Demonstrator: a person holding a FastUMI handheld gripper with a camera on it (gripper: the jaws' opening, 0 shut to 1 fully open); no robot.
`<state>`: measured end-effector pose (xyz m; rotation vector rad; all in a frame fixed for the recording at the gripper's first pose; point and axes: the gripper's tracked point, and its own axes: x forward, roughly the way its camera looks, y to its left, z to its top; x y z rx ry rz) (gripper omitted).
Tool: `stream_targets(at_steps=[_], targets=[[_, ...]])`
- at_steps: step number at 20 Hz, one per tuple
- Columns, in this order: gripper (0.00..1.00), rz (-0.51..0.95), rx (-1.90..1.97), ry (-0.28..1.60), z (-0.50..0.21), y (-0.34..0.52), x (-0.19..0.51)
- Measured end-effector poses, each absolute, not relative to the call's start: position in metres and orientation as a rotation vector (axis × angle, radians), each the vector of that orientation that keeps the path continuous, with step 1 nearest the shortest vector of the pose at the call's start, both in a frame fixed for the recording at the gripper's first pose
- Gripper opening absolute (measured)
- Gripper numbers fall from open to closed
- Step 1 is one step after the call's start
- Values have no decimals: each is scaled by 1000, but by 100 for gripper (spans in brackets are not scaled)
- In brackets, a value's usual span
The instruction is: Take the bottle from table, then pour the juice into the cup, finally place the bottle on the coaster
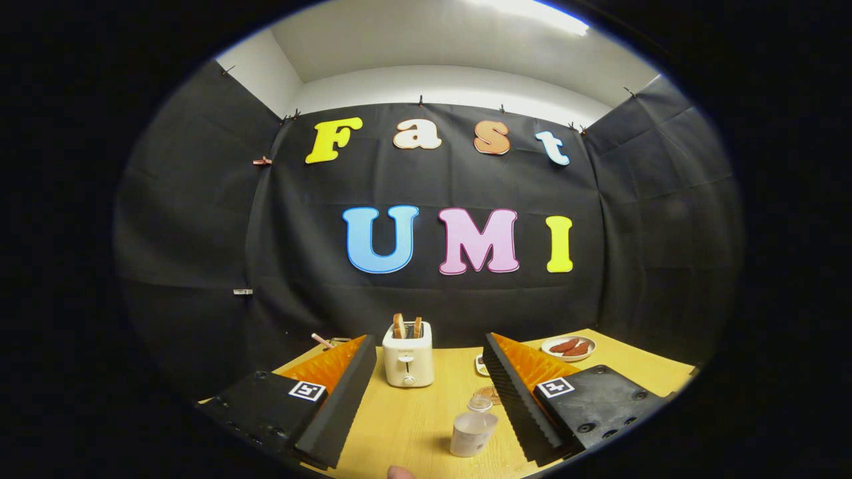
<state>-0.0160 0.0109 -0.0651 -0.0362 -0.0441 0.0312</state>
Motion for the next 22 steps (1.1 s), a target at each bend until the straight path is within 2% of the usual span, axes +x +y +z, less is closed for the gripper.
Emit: stream_targets(at_steps=[11,22], targets=[[99,-95,-56,70,-188,-40,-13],[99,-104,-100,102,-243,-64,16]])
